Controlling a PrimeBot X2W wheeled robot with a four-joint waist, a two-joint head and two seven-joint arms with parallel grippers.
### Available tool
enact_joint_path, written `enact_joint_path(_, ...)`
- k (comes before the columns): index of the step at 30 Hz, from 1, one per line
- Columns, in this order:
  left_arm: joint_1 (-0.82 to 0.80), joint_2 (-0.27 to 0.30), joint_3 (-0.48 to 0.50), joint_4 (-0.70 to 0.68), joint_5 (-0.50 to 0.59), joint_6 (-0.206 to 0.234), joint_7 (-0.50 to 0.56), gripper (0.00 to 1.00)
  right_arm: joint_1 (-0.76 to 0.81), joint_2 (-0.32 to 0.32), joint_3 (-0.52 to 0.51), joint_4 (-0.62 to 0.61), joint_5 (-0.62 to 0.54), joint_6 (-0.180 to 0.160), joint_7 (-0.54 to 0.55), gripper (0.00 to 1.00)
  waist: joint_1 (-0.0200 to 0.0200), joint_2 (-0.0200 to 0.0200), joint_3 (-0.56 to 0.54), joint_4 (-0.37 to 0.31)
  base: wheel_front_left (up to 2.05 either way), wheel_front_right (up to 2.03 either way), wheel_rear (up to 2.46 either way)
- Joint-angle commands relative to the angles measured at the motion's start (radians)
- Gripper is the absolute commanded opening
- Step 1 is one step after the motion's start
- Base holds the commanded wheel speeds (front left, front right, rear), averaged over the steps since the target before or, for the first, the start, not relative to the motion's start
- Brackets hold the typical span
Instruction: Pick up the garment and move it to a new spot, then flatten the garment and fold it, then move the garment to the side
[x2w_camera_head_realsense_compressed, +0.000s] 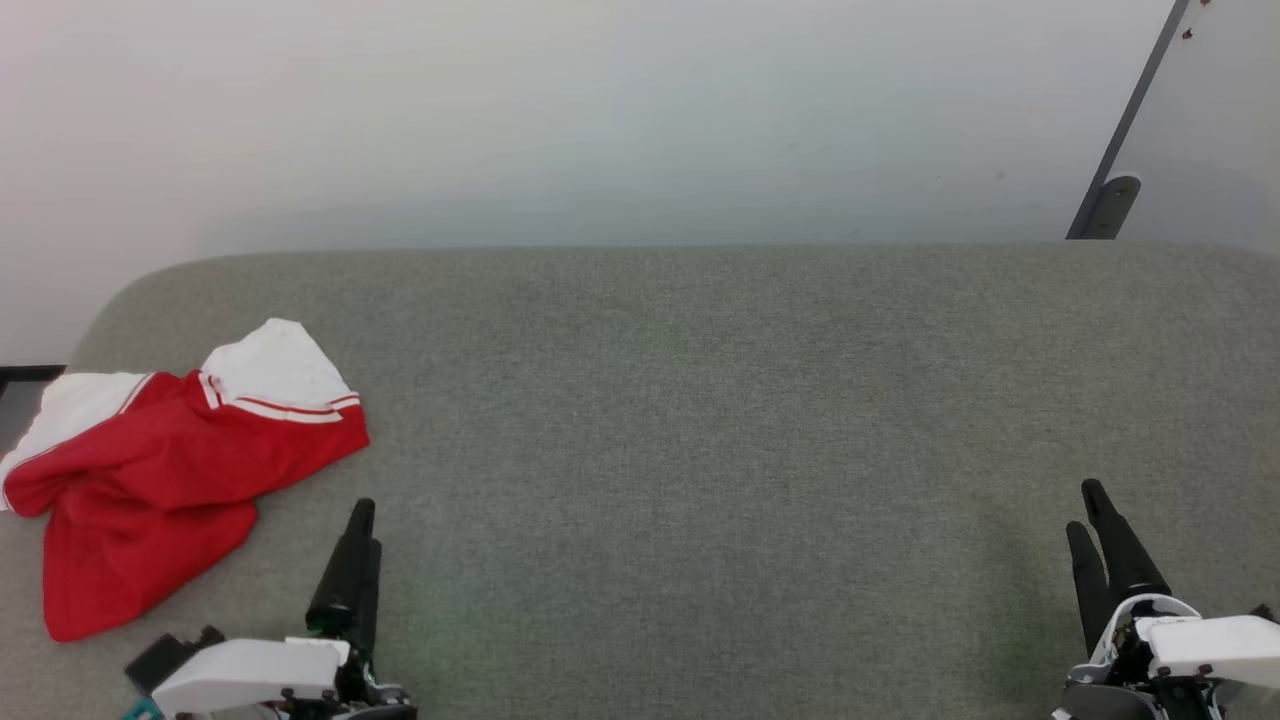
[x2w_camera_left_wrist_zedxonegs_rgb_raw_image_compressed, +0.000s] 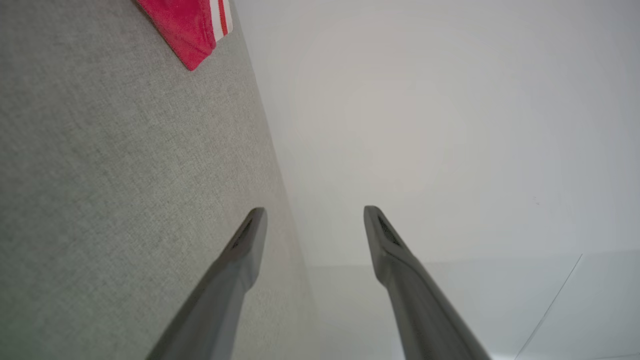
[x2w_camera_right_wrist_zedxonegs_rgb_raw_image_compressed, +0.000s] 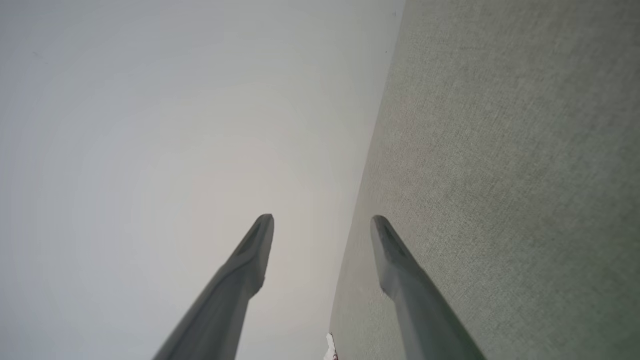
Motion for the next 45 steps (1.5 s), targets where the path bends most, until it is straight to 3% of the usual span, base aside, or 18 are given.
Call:
enact_joint_path(1,-0.037,0.016,-0.001,-0.013,0.052,-0.002,-0.011,1.00,-0.036,-0.022,0.020,-0.013,-0.036,0.000,-0.020,1.00,0.0000,-0.0001,0.000,0.001,0.00,0.00,0.00)
enact_joint_path(8,-0.043,0.014,0.014,-0.033,0.230,0.005,-0.042,1.00,-0.064,-0.064,0.081,0.004,-0.162,0.000,-0.066,1.00,0.0000,-0.0001,0.002,0.002,0.00,0.00,0.00)
enact_joint_path(20,-0.038,0.033,-0.017,-0.051,0.549,0.031,-0.090,1.00,-0.097,-0.079,0.084,0.007,-0.456,0.000,-0.115,1.00,0.0000,-0.0001,0.005,0.003,0.00,0.00,0.00)
enact_joint_path(36,-0.033,0.075,-0.083,-0.049,0.804,0.088,-0.142,1.00,-0.124,-0.078,0.080,0.048,-0.808,0.000,-0.166,1.00,0.0000,-0.0001,0.002,0.003,0.00,0.00,0.00)
enact_joint_path(45,-0.034,0.091,-0.114,-0.070,0.903,0.104,-0.169,1.00,-0.145,-0.078,0.086,0.066,-0.942,0.000,-0.195,1.00,0.0000,-0.0001,0.002,0.005,0.00,0.00,0.00)
